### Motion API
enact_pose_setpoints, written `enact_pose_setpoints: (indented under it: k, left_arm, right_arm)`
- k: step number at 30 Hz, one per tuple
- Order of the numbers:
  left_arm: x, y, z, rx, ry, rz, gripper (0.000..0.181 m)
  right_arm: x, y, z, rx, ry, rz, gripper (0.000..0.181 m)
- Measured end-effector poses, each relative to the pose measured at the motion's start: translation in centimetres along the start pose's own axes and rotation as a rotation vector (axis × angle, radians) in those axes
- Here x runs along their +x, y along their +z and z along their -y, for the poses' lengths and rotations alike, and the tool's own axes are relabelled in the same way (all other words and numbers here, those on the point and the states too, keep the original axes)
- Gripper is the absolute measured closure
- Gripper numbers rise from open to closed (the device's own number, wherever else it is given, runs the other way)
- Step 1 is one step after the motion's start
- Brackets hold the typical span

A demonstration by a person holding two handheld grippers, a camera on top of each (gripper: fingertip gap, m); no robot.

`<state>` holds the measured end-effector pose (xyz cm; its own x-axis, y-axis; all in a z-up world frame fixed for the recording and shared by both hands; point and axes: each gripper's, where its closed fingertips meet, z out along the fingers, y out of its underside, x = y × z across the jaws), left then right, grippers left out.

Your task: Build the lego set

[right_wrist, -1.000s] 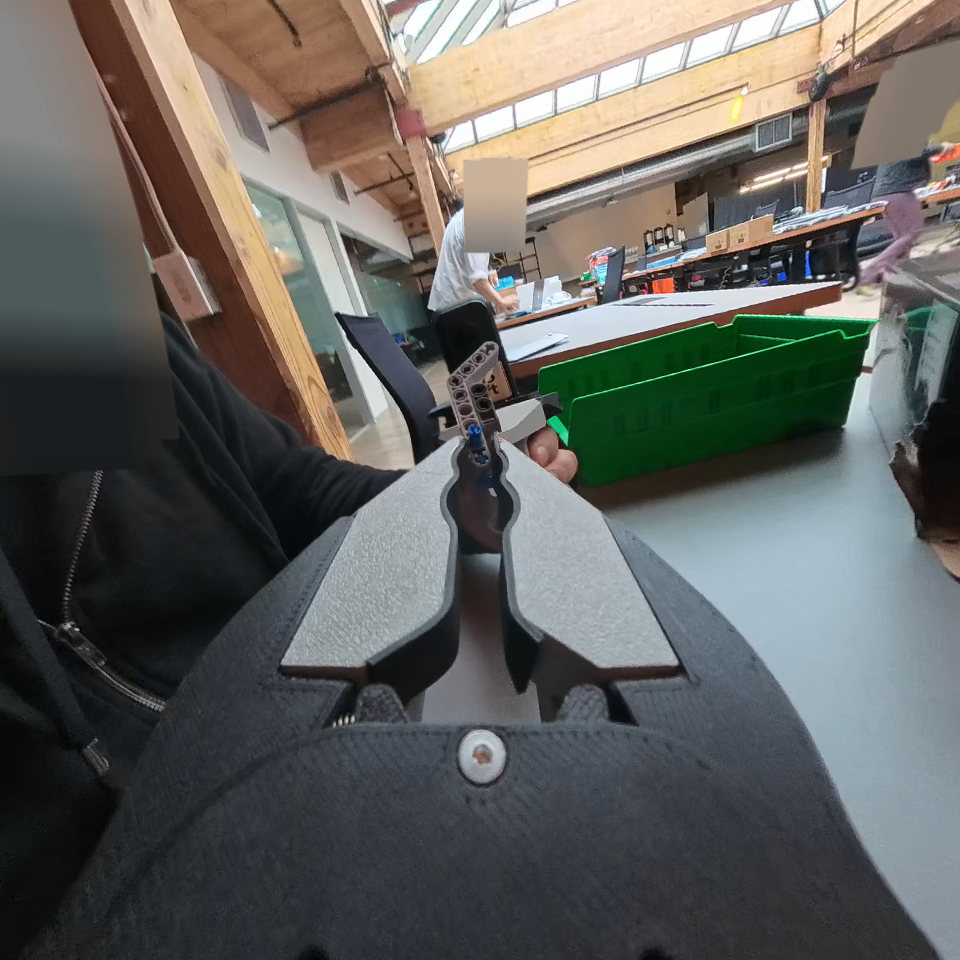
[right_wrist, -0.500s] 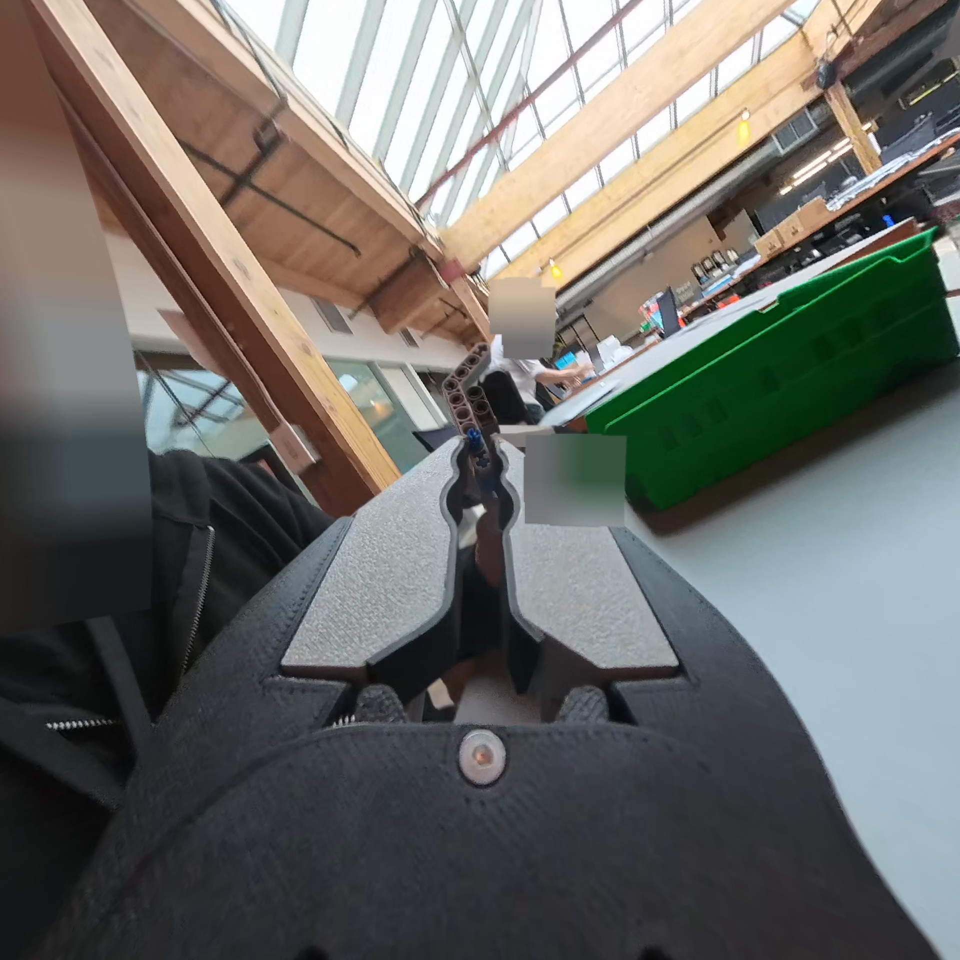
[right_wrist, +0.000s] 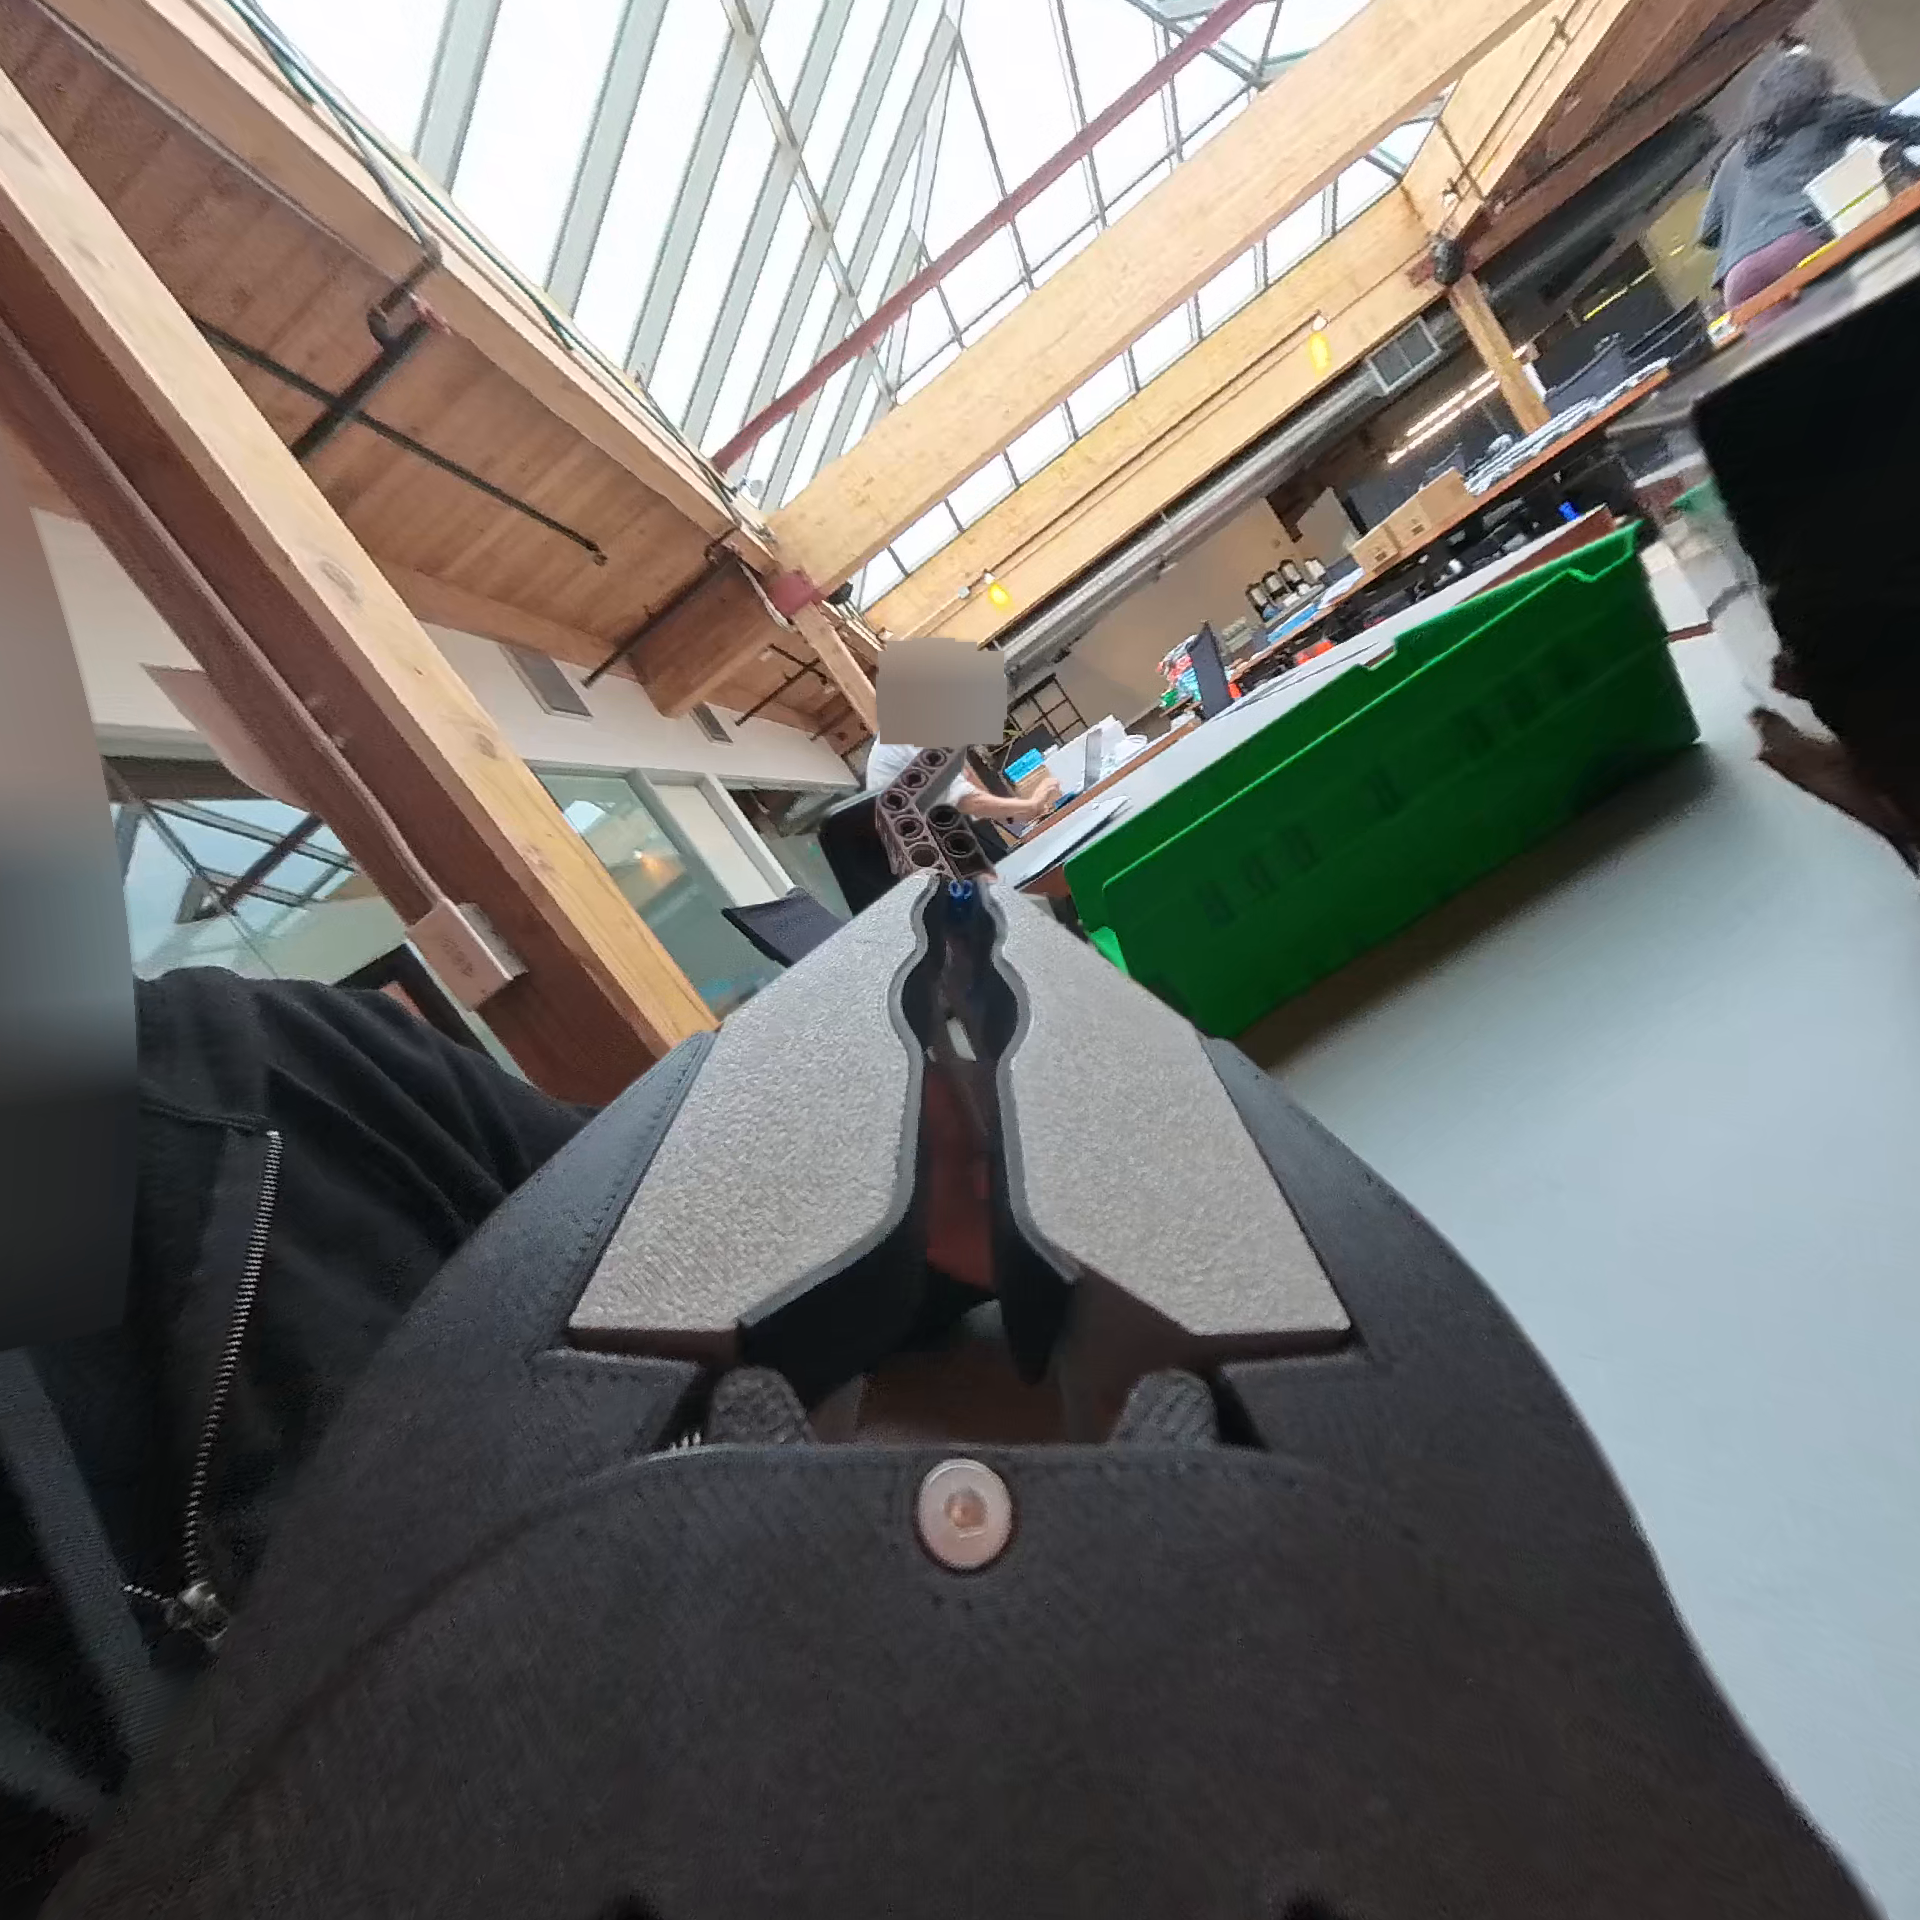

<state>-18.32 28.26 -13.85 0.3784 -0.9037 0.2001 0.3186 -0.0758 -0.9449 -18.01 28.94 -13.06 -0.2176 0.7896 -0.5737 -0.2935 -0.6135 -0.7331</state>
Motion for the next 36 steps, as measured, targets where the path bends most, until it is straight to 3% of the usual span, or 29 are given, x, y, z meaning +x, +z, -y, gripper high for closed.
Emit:
enact_pose_setpoints:
  k: [6, 10, 16, 17, 19, 20, 22, 26, 28, 34, 36]
  left_arm:
    - [0.2, -0.3, 0.6, 0.028, -0.013, -0.021, 0.181]
    - [0.0, -0.6, 0.5, 0.075, -0.146, -0.019, 0.181]
    - [-1.1, -1.0, 0.6, 0.107, -0.229, -0.010, 0.181]
    - [-1.2, -1.1, 0.6, 0.098, -0.216, 0.003, 0.181]
    - [-1.1, -1.9, 1.2, 0.128, -0.202, -0.004, 0.181]
    - [-1.4, -2.2, 1.4, 0.140, -0.198, 0.014, 0.181]
    - [-1.8, -2.2, 1.5, 0.138, -0.196, 0.017, 0.181]
    - [-2.2, -0.8, -0.3, 0.021, -0.198, 0.030, 0.181]
    - [-2.9, -0.3, -2.8, -0.154, -0.236, 0.064, 0.181]
    - [-4.9, -1.3, -5.6, -0.395, -0.291, 0.130, 0.180]
    - [-5.4, -1.7, -5.8, -0.429, -0.283, 0.149, 0.166]
  right_arm:
    - [-0.4, 0.5, -0.2, 0.016, 0.016, 0.020, 0.181]
    - [0.2, 0.6, -0.1, 0.005, 0.077, -0.017, 0.181]
    - [1.7, 0.9, 0.9, 0.118, 0.141, -0.070, 0.181]
    - [2.1, 0.4, 1.8, 0.178, 0.145, -0.087, 0.180]
    - [3.5, -3.5, 6.5, 0.391, 0.169, -0.107, 0.181]
    - [4.0, -4.6, 7.5, 0.390, 0.133, -0.143, 0.181]
    - [3.5, -3.7, 6.6, 0.218, 0.071, -0.160, 0.181]
    - [2.6, -2.0, 4.5, 0.057, -0.013, -0.191, 0.181]
    - [2.5, -1.9, 4.3, 0.071, -0.007, -0.179, 0.181]
    - [3.2, -2.4, 3.4, 0.013, -0.022, -0.216, 0.181]
    - [3.5, -2.7, 3.2, 0.004, -0.013, -0.226, 0.181]
